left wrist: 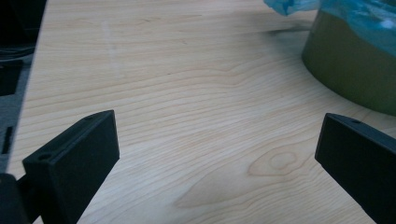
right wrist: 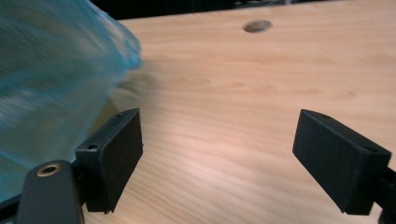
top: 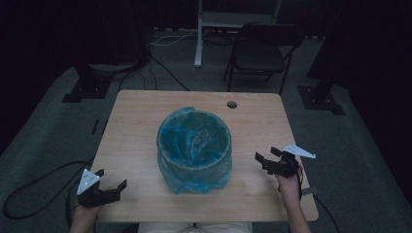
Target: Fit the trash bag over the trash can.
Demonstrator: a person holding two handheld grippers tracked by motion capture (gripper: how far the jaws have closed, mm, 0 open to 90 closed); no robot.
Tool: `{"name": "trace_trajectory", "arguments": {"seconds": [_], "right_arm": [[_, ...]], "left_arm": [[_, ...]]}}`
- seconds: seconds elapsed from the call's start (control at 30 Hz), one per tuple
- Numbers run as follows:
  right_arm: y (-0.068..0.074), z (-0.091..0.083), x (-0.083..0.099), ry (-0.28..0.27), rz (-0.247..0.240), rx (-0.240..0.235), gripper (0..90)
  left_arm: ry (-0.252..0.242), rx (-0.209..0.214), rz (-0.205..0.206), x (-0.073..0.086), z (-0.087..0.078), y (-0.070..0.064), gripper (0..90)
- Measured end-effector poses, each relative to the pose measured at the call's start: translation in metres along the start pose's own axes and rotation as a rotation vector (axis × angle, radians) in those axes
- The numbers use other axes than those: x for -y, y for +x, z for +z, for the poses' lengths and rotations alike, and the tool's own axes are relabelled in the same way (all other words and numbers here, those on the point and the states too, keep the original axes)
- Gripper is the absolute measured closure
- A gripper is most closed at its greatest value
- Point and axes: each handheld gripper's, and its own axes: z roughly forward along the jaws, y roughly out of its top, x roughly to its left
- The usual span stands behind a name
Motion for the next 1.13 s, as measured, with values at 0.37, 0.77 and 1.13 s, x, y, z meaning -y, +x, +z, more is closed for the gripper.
{"name": "trace_trajectory", "arguments": {"seconds": [0.37,0.77,1.13], "right_arm": [[-0.027,-0.028,0.037,0.019,0.049,0.103,15.4],[-0.049,-0.065,0.063,0.0,0.113,0.199,15.4],[-0.056,-0.071,0.071,-0.002,0.141,0.223,15.4]], "left_arm": [[0.016,-0.095,0.015,0.01,-0.015,0.007,0.3],[-0.06,-0.16,-0.033,0.015,-0.03,0.012,0.3],[-0.076,-0.185,-0.047,0.019,-0.032,0.011,0.3]]}}
